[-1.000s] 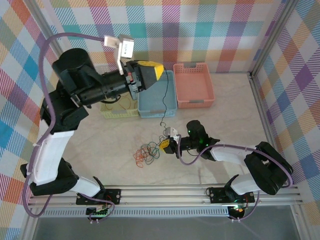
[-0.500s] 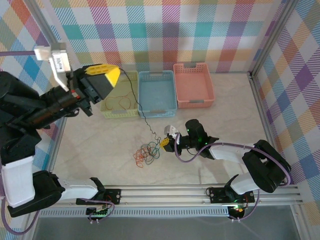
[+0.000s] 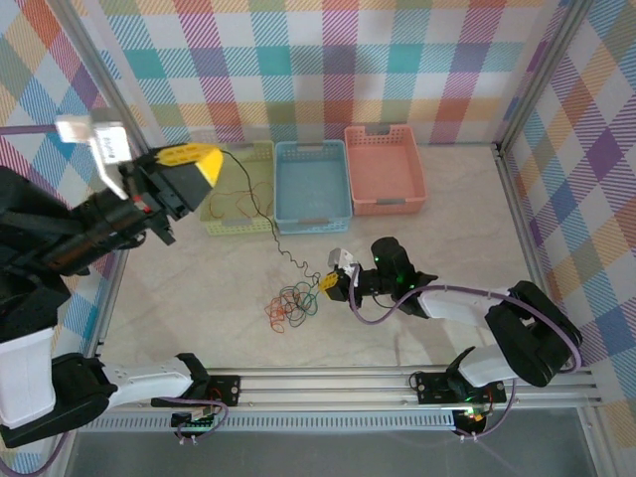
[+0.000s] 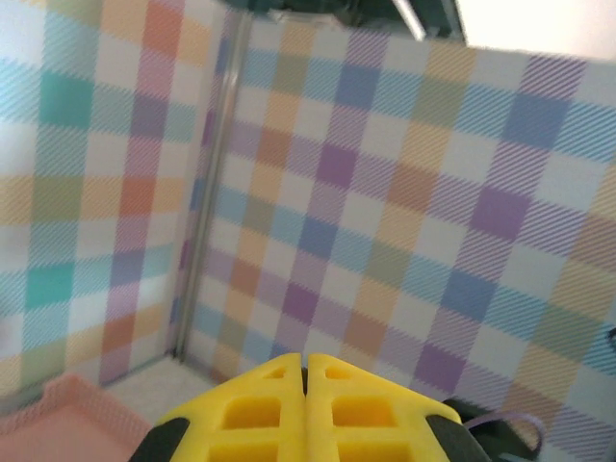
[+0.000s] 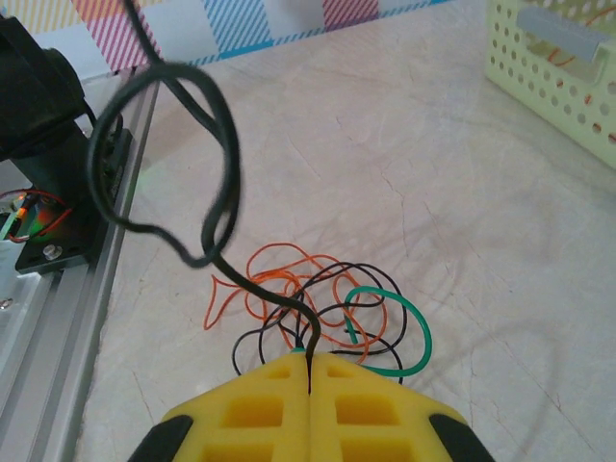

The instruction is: Untangle the cables

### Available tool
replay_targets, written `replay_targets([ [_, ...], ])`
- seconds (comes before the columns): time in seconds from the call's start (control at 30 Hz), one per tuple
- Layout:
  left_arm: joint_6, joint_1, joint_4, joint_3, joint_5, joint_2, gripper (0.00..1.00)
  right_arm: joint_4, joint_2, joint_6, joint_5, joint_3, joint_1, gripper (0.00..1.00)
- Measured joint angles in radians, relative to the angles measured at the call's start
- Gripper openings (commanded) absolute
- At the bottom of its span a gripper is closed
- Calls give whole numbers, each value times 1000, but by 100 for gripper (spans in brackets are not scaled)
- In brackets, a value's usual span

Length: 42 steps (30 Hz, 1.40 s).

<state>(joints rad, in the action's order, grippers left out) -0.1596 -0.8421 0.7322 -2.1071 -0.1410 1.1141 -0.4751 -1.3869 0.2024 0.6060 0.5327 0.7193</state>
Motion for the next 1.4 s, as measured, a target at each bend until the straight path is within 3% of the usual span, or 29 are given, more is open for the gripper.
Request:
replay_targets([
  [0.27, -71, 0, 63, 546, 342, -254, 2, 8, 203, 16, -52, -51, 0, 0],
  [0.33, -108, 0, 92, 686, 425, -317, 17, 10, 243, 24, -69, -53, 0, 0],
  [0.4, -150, 0, 122, 802, 484, -375, 46, 15, 277, 29, -80, -58, 0, 0],
  [0.47, -187, 0, 150, 892, 512, -412, 66, 25, 300, 40, -92, -62, 0, 0],
  [0.57, -234, 1, 177, 961, 516, -425, 72, 34, 317, 48, -103, -71, 0, 0],
  [0.7, -245, 1, 175, 969, 422, -397, 77, 48, 331, 51, -109, -77, 0, 0],
  [0.87, -225, 1, 56, 985, 183, -329, 81, 58, 344, 58, -109, -80, 0, 0],
  [1.17, -263, 1, -233, 1191, -170, -151, 78, 58, 356, 62, -108, -82, 0, 0],
  [1.3, -319, 1, -336, 1247, -258, -116, 70, 58, 356, 66, -106, -82, 1, 0],
  [1.4, -365, 1, -417, 1263, -297, -91, 70, 58, 356, 69, -104, -82, 1, 0],
])
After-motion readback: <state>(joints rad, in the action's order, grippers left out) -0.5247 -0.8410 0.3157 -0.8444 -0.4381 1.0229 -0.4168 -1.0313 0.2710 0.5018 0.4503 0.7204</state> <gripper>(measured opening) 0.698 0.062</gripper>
